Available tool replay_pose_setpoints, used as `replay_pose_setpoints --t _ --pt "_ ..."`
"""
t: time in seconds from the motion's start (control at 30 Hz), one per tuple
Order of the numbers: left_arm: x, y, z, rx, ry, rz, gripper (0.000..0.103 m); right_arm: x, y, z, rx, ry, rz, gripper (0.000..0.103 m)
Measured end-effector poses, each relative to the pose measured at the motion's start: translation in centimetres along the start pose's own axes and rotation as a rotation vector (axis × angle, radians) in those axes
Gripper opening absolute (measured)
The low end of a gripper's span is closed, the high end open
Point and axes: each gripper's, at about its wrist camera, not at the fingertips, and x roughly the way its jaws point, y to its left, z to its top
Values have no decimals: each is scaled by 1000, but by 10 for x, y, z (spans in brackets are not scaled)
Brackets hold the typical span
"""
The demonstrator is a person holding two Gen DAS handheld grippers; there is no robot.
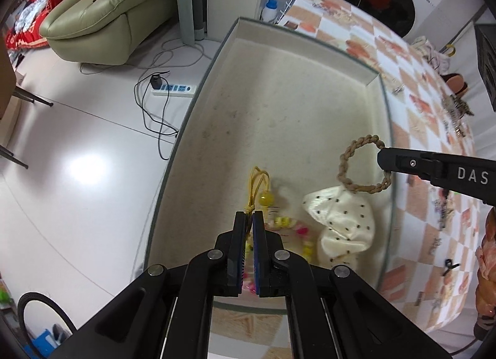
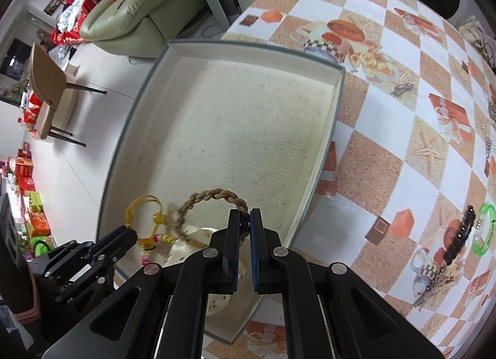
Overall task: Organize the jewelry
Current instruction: 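Carry the hair tie and braided bracelet into the tray and release both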
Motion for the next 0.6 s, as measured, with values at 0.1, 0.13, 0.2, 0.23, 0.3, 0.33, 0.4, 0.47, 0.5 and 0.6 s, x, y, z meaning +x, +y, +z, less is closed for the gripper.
replay_pose_setpoints --t 0.1,0.13,0.2,0.23,0.3,0.33,0.4,0.47,0.5,0.6 --pt "7 -3 1 27 19 39 8 12 -1 1 3 21 -11 6" --pt "10 -4 2 31 25 48 8 17 -2 1 5 31 -13 6" --pt "14 -5 3 38 37 59 8 23 -4 1 8 43 -16 6" --pt "15 -6 3 41 42 71 9 27 -5 1 9 51 -18 6" --pt "17 -7 4 50 43 86 8 31 -7 1 10 59 -21 7" --pt "17 -8 4 57 45 92 8 34 -8 0 14 65 -21 7" --pt "18 -10 4 67 48 101 9 38 -10 0 23 73 -21 7" --pt "17 -10 4 72 47 106 9 39 -11 0 26 64 -17 7" --pt "17 -11 4 72 48 107 9 40 -10 1 21 64 -18 7" --pt "17 -12 4 78 52 115 9 40 -10 3 24 66 -11 8"
